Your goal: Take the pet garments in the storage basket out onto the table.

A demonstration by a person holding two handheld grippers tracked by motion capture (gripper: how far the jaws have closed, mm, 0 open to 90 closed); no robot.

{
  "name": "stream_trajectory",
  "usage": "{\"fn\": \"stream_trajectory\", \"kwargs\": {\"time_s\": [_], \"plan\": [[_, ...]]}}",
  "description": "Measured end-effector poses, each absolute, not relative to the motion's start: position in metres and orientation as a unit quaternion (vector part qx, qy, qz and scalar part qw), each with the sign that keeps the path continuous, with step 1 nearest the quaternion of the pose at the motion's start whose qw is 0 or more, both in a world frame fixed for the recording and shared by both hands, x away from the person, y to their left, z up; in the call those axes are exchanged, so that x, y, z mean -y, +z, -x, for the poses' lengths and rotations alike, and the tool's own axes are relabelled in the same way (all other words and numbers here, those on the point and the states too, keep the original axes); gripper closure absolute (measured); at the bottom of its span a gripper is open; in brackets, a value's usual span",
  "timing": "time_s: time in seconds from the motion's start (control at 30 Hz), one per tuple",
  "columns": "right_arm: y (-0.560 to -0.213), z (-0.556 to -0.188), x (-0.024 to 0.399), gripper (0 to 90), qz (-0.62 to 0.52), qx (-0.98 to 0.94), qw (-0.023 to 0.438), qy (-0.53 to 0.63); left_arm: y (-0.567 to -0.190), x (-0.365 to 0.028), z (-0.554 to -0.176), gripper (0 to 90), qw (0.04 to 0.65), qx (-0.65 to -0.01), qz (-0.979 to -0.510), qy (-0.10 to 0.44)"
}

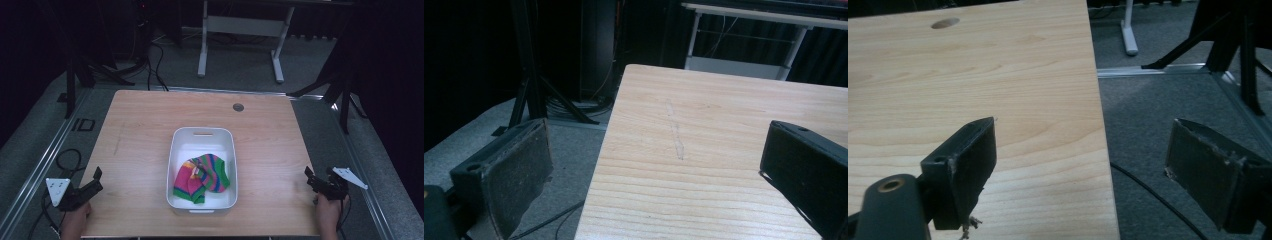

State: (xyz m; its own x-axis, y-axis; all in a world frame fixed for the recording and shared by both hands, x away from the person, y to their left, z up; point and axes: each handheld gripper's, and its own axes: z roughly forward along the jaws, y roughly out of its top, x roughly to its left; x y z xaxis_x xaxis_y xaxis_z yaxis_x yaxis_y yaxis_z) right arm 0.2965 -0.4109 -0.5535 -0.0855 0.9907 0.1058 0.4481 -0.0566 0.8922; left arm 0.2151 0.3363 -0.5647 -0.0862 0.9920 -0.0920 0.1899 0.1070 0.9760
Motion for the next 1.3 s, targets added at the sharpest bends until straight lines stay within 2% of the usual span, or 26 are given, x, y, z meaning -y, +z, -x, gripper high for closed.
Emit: {"fn": "stream_trajectory", "kwargs": {"time_s": [0.37, 0.5, 0.6, 0.63, 0.67, 0.77, 0.8, 1.13, 1.3], "plan": [[-0.556, -0.299, 0.410, 12.9, -0.599, -0.614, 0.304, 0.415, -0.565, -0.337, -0.216, 0.9, 0.454, -0.592, -0.500, 0.440], [-0.555, -0.303, 0.410, 13.1, -0.569, -0.651, 0.269, 0.424, -0.565, -0.337, -0.217, 0.9, 0.454, -0.594, -0.501, 0.436], [-0.556, -0.305, 0.414, 14.2, -0.539, -0.681, 0.227, 0.441, -0.565, -0.337, -0.217, 0.9, 0.453, -0.594, -0.501, 0.436], [-0.556, -0.305, 0.414, 14.2, -0.539, -0.681, 0.227, 0.441, -0.565, -0.337, -0.217, 0.9, 0.453, -0.594, -0.501, 0.436], [-0.558, -0.310, 0.415, 14.2, -0.524, -0.702, 0.188, 0.445, -0.565, -0.337, -0.217, 0.9, 0.452, -0.594, -0.503, 0.437], [-0.558, -0.311, 0.413, 14.2, -0.501, -0.726, 0.181, 0.436, -0.565, -0.337, -0.217, 0.9, 0.452, -0.593, -0.503, 0.437], [-0.558, -0.312, 0.411, 14.1, -0.471, -0.757, 0.159, 0.425, -0.565, -0.338, -0.217, 0.9, 0.455, -0.595, -0.502, 0.433], [-0.555, -0.315, 0.406, 14.1, -0.401, -0.813, 0.087, 0.414, -0.565, -0.339, -0.217, 0.9, 0.458, -0.594, -0.502, 0.430], [-0.553, -0.316, 0.391, 13.1, -0.378, -0.833, 0.026, 0.403, -0.565, -0.339, -0.217, 0.9, 0.458, -0.594, -0.503, 0.429]]}}
